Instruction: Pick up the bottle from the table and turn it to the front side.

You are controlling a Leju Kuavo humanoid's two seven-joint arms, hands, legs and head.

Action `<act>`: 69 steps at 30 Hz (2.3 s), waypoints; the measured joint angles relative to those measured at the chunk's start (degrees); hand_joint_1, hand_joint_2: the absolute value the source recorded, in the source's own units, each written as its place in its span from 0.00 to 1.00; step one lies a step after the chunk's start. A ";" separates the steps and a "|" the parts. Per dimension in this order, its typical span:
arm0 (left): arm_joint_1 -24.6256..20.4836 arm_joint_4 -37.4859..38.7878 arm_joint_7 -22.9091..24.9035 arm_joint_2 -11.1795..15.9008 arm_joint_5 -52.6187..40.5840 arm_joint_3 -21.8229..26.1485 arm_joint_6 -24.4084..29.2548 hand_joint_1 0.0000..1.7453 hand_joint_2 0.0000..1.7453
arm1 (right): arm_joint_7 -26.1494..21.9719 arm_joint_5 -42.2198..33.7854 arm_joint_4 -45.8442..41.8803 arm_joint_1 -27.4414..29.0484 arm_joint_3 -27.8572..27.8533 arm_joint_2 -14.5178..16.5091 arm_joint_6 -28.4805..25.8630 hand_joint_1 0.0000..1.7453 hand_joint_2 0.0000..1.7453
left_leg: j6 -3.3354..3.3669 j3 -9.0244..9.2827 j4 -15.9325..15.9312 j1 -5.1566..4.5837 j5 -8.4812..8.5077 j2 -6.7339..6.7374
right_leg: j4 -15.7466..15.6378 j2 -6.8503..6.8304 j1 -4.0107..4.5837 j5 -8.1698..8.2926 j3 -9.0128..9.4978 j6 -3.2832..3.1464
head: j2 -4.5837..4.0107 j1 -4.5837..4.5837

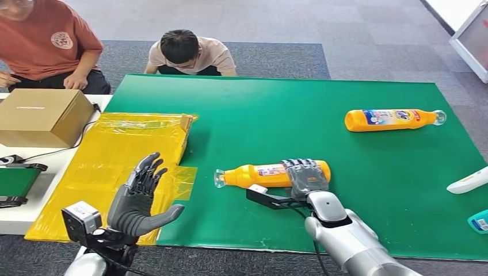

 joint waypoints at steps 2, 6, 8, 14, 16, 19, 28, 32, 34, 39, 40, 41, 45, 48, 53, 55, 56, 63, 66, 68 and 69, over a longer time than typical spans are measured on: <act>0.11 -0.32 -0.09 0.05 -0.03 0.01 0.01 0.00 1.00 | -0.68 -0.37 -1.33 0.70 -0.09 -0.03 -0.24 1.00 1.00 | -0.01 -0.01 0.00 0.00 -0.01 0.00 | 0.00 0.00 0.00 -0.01 -0.02 -0.01 | 0.00 -0.01; 0.36 -0.89 -0.29 0.10 -0.04 0.03 0.01 0.00 1.00 | -3.20 -3.98 -4.74 2.46 -0.47 -0.08 0.26 1.00 1.00 | -0.02 -0.08 0.00 0.01 -0.02 0.00 | 0.01 0.00 0.01 -0.04 -0.08 -0.03 | 0.01 0.00; 0.56 -1.15 -0.49 0.14 -0.06 0.04 0.11 0.00 1.00 | -7.20 -10.88 -7.15 3.54 -1.30 -0.05 2.78 1.00 1.00 | -0.03 -0.11 0.00 0.01 -0.04 0.00 | 0.01 0.00 0.01 -0.06 -0.12 -0.04 | 0.01 0.01; 0.86 -1.32 -2.37 0.89 0.74 0.06 1.03 0.00 1.00 | -20.21 -55.22 -16.94 7.56 -7.86 0.28 21.75 1.00 1.00 | -0.01 -0.24 0.00 0.00 -0.06 -0.07 | 0.01 -0.06 0.01 -0.12 -0.18 0.02 | 0.01 0.01; 0.79 -1.31 -2.90 1.17 1.03 0.08 1.25 0.00 1.00 | -21.60 -64.22 -19.43 8.93 -10.08 0.52 24.93 1.00 1.00 | -0.01 -0.30 0.00 0.00 -0.05 -0.08 | 0.01 -0.07 0.01 -0.10 -0.24 0.02 | 0.01 -0.01; 0.49 -1.30 -3.48 1.43 1.45 0.19 1.73 0.00 1.00 | -22.83 -74.96 -23.23 10.52 -12.46 0.77 27.68 1.00 1.00 | -0.01 -0.31 0.00 0.00 -0.06 -0.06 | 0.01 -0.06 0.00 -0.09 -0.25 0.01 | 0.01 0.01; -2.62 -0.84 -2.55 1.72 -0.53 1.37 1.89 0.00 1.00 | -24.78 -73.99 -32.20 13.64 -9.38 1.59 22.88 1.00 1.00 | -0.03 -0.33 -0.01 0.01 -0.07 -0.05 | 0.01 -0.05 0.01 -0.11 -0.30 -0.01 | 0.00 0.00; -4.95 -0.25 -0.72 1.80 -1.23 1.08 -0.61 0.00 1.00 | -25.52 -65.23 -33.22 13.91 -3.92 2.21 18.80 1.00 1.00 | -0.03 -0.32 -0.01 0.02 -0.06 -0.04 | 0.02 -0.05 0.02 -0.12 -0.31 -0.02 | 0.01 0.00; -5.95 0.01 0.43 1.88 -1.51 0.69 -1.67 0.00 1.00 | -25.66 -61.22 -33.29 14.03 -1.09 2.46 16.93 1.00 1.00 | -0.03 -0.33 -0.01 0.02 -0.07 -0.04 | 0.02 -0.05 0.02 -0.13 -0.31 -0.02 | 0.01 0.00; -8.66 0.86 3.77 2.25 -2.50 -1.17 -3.83 0.00 1.00 | -25.62 -54.20 -33.22 14.19 4.78 2.72 13.13 1.00 1.00 | -0.02 -0.34 -0.01 0.00 -0.07 -0.05 | 0.01 -0.05 0.01 -0.14 -0.31 -0.02 | 0.01 -0.01; -9.24 1.05 4.27 2.39 -2.73 -1.62 -4.15 0.00 1.00 | -25.56 -53.69 -33.13 14.19 5.62 2.80 12.82 1.00 1.00 | -0.02 -0.35 -0.01 0.00 -0.07 -0.05 | 0.01 -0.05 0.01 -0.14 -0.31 -0.02 | 0.01 -0.01; -9.85 1.25 4.77 2.56 -3.08 -2.13 -4.47 0.00 1.00 | -25.49 -53.28 -33.00 14.18 6.36 2.87 12.62 1.00 1.00 | -0.02 -0.35 -0.01 0.00 -0.07 -0.05 | 0.01 -0.06 0.01 -0.13 -0.30 -0.02 | 0.01 -0.01; -12.32 2.00 6.52 3.36 -5.09 -4.36 -5.37 0.00 1.00 | -25.21 -52.18 -32.38 13.98 8.40 3.03 12.51 1.00 1.00 | -0.02 -0.35 -0.01 0.00 -0.07 -0.05 | 0.02 -0.05 0.01 -0.12 -0.30 -0.02 | 0.01 0.00; -13.73 2.70 7.51 4.00 -6.44 -6.11 -5.96 0.00 1.00 | -24.25 -50.95 -32.29 13.43 9.82 3.08 12.79 1.00 1.00 | -0.03 -0.35 -0.01 0.00 -0.06 -0.05 | 0.02 -0.05 0.01 -0.12 -0.31 -0.02 | 0.00 -0.01; -15.54 4.09 8.21 5.13 -6.72 -8.13 -7.91 0.00 1.00 | -22.19 -48.72 -32.09 11.42 11.41 3.08 12.97 1.00 1.00 | -0.03 -0.35 -0.01 0.01 -0.06 -0.04 | 0.02 -0.05 0.01 -0.12 -0.32 -0.02 | 0.01 -0.01; -16.22 4.64 8.40 5.54 -6.51 -8.88 -8.75 0.00 1.00 | -21.98 -48.40 -31.68 10.78 11.97 3.09 13.15 1.00 1.00 | -0.03 -0.35 -0.01 0.01 -0.06 -0.04 | 0.02 -0.05 0.01 -0.12 -0.32 -0.02 | 0.01 -0.01; -16.55 4.92 8.54 5.78 -6.41 -9.14 -9.06 0.00 1.00 | -21.91 -48.23 -31.40 10.57 12.16 3.09 13.16 1.00 1.00 | -0.03 -0.35 -0.01 0.01 -0.06 -0.04 | 0.02 -0.05 0.01 -0.12 -0.32 -0.02 | 0.01 0.00; -19.92 7.02 10.50 8.46 -6.45 -11.14 -11.64 0.00 1.00 | -21.51 -46.38 -28.15 9.22 12.96 3.09 12.36 1.00 1.00 | -0.03 -0.36 -0.01 0.01 -0.06 -0.05 | 0.03 -0.05 0.02 -0.12 -0.31 -0.02 | 0.00 -0.01; -21.61 7.85 11.32 9.88 -7.17 -12.30 -12.39 0.00 1.00 | -21.60 -45.77 -26.90 8.95 13.18 3.13 12.18 1.00 1.00 | -0.04 -0.36 -0.01 0.01 -0.05 -0.05 | 0.03 -0.05 0.02 -0.12 -0.32 -0.02 | -0.01 0.00; -22.17 8.17 11.40 10.41 -7.87 -12.74 -12.20 0.00 1.00 | -21.63 -45.59 -26.40 8.84 13.24 3.20 12.25 1.00 1.00 | -0.04 -0.36 -0.01 0.01 -0.06 -0.05 | 0.03 -0.05 0.02 -0.12 -0.32 -0.02 | 0.00 0.00; -22.32 8.28 11.36 10.57 -8.27 -12.91 -11.93 0.00 1.00 | -21.64 -45.55 -26.18 8.79 13.26 3.23 12.30 1.00 1.00 | -0.04 -0.37 -0.01 0.01 -0.06 -0.05 | 0.03 -0.05 0.02 -0.12 -0.32 -0.02 | 0.00 0.00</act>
